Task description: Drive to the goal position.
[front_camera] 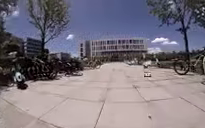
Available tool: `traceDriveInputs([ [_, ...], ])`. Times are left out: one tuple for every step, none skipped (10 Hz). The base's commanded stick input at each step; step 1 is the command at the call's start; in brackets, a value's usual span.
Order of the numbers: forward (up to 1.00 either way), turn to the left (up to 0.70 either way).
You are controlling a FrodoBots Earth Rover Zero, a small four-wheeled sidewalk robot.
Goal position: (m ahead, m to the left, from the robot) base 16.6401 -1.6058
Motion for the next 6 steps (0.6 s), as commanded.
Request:
traceDriveInputs([
  [0.5,0.0],
  [0.5,0.0],
  [0.5,0.0],
  [0.5,0.0],
  [0.5,0.0],
  [0.5,0.0],
])
